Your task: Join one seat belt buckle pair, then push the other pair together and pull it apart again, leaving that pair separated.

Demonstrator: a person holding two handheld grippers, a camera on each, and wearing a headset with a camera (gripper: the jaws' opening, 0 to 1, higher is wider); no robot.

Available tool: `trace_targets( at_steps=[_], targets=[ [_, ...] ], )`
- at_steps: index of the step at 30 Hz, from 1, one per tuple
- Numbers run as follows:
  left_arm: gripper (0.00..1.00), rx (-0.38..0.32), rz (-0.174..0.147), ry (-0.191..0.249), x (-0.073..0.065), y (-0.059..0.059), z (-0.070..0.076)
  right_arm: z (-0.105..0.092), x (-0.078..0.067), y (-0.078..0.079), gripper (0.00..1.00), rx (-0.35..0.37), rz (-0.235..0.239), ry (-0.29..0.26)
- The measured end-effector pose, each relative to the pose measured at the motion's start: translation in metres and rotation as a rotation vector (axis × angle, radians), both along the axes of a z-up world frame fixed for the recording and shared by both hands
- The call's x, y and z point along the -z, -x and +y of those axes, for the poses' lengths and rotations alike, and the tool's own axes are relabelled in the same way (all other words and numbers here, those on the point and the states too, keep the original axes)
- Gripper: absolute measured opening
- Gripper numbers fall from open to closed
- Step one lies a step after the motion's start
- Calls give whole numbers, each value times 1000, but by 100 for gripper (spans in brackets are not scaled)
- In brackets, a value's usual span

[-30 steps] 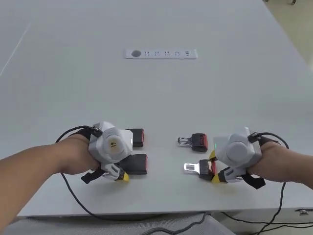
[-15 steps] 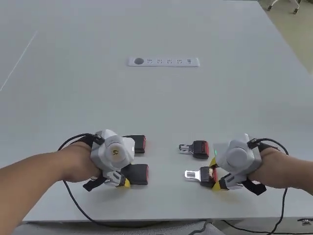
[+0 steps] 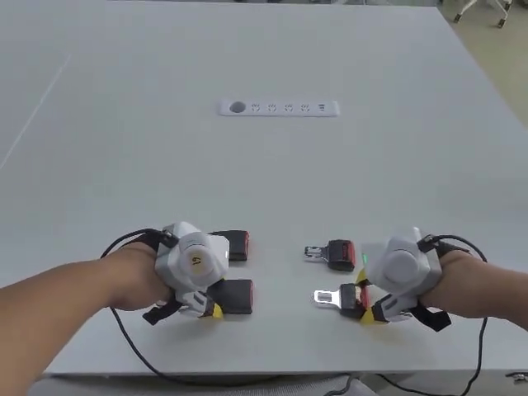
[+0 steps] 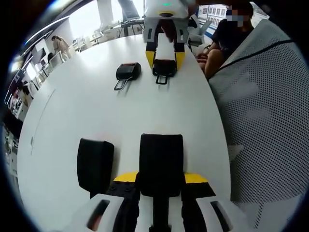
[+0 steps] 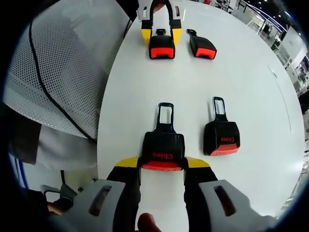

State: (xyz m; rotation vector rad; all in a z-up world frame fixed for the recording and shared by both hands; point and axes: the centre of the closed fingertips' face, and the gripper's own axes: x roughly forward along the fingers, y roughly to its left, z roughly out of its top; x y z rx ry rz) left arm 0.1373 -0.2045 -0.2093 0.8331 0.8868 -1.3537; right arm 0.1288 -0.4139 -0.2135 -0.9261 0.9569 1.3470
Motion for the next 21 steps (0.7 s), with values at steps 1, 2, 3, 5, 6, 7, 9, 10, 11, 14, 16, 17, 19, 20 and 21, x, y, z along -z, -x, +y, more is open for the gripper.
trace_targets(
  at_steps=[1,2,3,5,6,7,9,10,11,14,16,17,19,20,21],
  targets=[
    [33,1,0,-1,0,0,0,0,0,0,34,-1,0,2],
    [33,1,1,-2,0,0,0,0,0,0,34,-1,0,4],
    [33,1,1,-3,1,0,1,0,0,0,34,-2,0,6],
    [33,-2,2,-5,1,0,1,0,0,1,34,0,0,9],
    [33,-5,3,-7,1,0,1,1,0,1,34,1,0,10],
    [33,-7,3,-10,1,0,1,1,0,1,34,1,0,10],
    [33,-12,3,-14,1,0,1,1,0,1,34,2,0,10],
    [33,-14,3,-15,1,0,1,1,0,1,34,4,-1,14],
    [33,-15,3,-16,1,0,1,1,0,2,34,4,-1,19],
    [33,-15,3,-14,2,-1,1,2,-1,1,34,-2,-5,35],
    [33,-16,2,-11,1,0,1,1,0,0,34,-18,-10,32],
    [33,-17,1,-11,1,0,1,2,-1,0,33,-22,-11,32],
    [33,-20,0,-9,2,0,1,2,-1,0,33,-25,-10,33],
    [33,-21,0,-7,2,-1,1,3,-1,0,33,-30,-11,35],
    [33,-22,0,-5,3,-1,2,3,-1,-1,33,-30,-11,35]
  ],
)
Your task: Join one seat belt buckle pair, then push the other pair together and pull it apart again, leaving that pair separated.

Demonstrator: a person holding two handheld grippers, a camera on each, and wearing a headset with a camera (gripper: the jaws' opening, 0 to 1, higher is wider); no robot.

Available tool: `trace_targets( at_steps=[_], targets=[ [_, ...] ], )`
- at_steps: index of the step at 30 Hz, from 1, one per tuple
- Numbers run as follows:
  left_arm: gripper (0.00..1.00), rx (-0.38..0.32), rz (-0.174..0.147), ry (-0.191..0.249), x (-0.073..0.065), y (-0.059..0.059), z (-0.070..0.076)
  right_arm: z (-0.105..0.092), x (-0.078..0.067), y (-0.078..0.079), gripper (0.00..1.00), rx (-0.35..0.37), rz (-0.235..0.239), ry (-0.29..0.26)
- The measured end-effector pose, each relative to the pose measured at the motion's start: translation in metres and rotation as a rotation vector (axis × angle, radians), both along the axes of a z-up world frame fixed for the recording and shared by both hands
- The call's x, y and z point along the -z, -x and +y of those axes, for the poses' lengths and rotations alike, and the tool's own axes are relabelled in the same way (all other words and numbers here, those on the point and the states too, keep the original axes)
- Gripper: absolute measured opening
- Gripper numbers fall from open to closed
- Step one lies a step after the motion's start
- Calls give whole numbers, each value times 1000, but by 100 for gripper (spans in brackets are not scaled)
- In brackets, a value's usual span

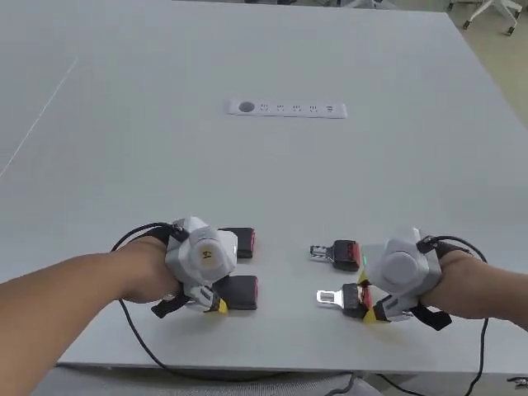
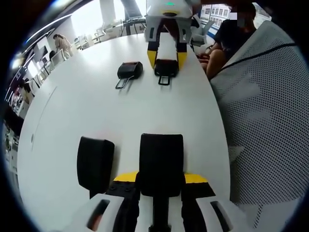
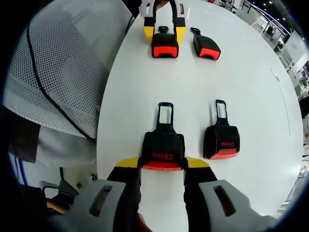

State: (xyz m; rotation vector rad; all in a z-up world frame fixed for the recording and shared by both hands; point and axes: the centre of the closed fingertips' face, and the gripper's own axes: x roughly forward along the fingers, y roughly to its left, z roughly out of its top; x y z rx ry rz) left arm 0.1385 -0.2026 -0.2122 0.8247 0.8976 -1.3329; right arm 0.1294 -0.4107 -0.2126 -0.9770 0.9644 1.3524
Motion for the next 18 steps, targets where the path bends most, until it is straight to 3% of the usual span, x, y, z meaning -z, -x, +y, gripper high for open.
trace_targets(
  at_steps=[18],
  targets=[
    [33,-8,-2,8,-2,1,-1,47,-2,1,33,-7,-22,-61]
  ],
)
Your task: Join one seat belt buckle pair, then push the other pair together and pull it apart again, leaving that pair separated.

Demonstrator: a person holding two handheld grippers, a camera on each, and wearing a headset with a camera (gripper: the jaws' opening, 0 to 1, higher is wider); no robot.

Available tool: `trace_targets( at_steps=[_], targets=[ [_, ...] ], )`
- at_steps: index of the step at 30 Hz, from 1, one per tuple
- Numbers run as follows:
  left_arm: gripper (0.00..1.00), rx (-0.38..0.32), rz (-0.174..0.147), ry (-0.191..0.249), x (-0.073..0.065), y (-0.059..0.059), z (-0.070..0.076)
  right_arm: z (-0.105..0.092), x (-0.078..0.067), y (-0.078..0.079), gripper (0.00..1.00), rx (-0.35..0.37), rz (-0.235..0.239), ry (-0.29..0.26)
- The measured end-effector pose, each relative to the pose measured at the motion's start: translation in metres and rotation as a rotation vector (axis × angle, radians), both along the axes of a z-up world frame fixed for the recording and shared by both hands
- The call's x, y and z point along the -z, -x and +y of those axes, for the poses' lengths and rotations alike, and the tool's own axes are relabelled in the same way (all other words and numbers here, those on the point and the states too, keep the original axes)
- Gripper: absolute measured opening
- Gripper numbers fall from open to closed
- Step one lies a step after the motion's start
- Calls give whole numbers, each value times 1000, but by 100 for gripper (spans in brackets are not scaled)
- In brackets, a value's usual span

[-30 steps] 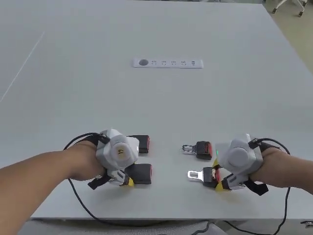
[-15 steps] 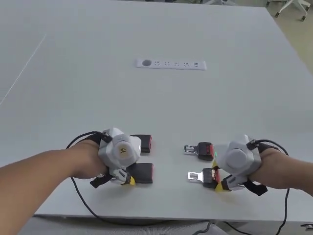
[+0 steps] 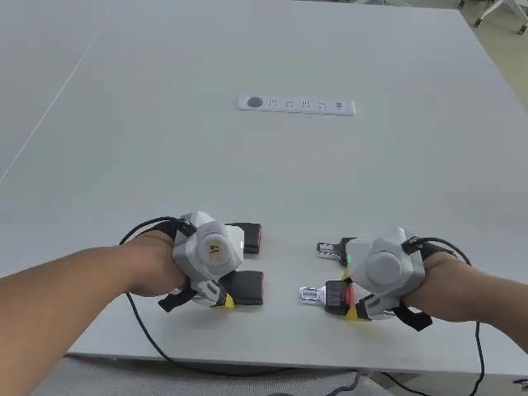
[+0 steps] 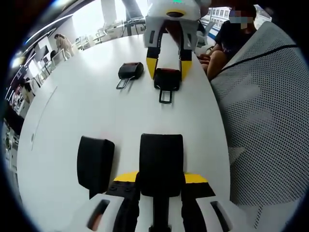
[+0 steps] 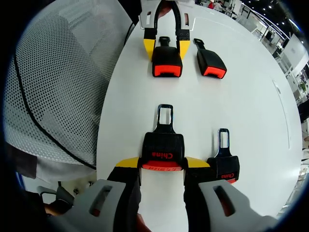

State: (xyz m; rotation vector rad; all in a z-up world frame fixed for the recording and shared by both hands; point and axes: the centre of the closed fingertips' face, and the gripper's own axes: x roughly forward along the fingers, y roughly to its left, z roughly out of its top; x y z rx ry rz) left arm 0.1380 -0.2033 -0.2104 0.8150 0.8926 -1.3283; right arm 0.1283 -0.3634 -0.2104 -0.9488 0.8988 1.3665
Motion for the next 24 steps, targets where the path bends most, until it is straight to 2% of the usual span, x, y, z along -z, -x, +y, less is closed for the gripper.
trace_targets(
  at_steps=[13,18,24],
  targets=[
    [33,0,-1,-5,-2,2,-1,37,0,-1,33,41,28,-39],
    [33,1,-1,-6,0,0,-1,52,-1,2,33,20,25,-44],
    [33,4,-2,-4,-1,1,-1,58,-3,0,33,-16,0,-22]
  ],
)
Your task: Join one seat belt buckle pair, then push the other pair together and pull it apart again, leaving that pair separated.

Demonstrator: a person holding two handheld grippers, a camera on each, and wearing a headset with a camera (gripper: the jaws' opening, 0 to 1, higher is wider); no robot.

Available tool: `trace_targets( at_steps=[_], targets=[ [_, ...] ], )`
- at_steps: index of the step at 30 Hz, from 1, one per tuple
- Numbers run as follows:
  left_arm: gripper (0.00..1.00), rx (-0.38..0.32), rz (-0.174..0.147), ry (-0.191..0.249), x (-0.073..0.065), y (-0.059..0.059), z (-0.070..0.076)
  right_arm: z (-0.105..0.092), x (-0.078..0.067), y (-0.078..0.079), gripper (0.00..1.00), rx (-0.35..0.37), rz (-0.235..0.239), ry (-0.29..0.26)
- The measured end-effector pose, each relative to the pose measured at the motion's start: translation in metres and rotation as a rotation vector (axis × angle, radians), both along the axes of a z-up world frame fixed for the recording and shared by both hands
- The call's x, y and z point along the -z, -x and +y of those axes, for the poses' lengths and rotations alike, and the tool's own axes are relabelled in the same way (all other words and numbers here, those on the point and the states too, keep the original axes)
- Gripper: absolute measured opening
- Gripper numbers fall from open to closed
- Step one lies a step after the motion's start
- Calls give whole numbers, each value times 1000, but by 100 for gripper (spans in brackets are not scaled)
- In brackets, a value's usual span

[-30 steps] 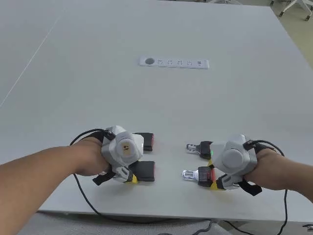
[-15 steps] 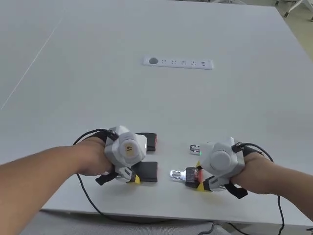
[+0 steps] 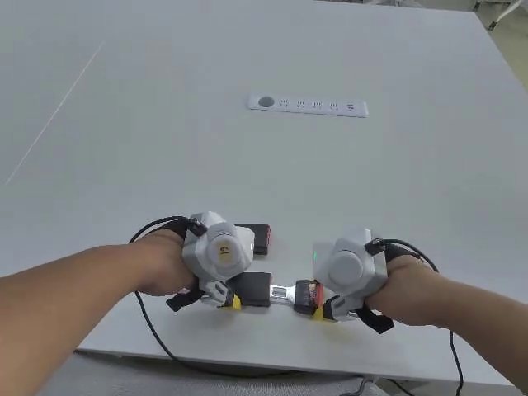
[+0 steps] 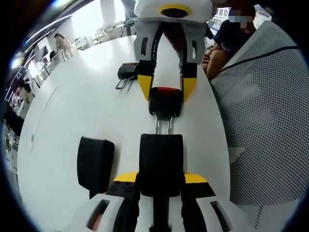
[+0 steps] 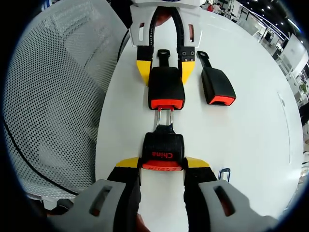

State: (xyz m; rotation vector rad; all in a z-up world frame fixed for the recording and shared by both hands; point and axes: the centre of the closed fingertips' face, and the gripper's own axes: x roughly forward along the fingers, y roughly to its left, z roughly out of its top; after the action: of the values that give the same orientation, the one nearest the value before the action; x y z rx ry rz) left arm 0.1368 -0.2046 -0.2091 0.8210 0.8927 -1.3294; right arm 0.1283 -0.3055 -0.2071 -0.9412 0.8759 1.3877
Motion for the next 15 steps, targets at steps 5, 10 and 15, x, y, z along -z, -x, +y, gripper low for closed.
trace_targets(
  at_steps=[5,10,15],
  targets=[
    [33,4,0,-2,0,0,0,9,-4,-2,33,-13,-10,-15],
    [33,12,-3,2,0,0,0,11,2,-4,33,-3,0,-19],
    [33,13,-3,31,-1,1,0,11,2,-4,33,12,10,-53]
  ],
)
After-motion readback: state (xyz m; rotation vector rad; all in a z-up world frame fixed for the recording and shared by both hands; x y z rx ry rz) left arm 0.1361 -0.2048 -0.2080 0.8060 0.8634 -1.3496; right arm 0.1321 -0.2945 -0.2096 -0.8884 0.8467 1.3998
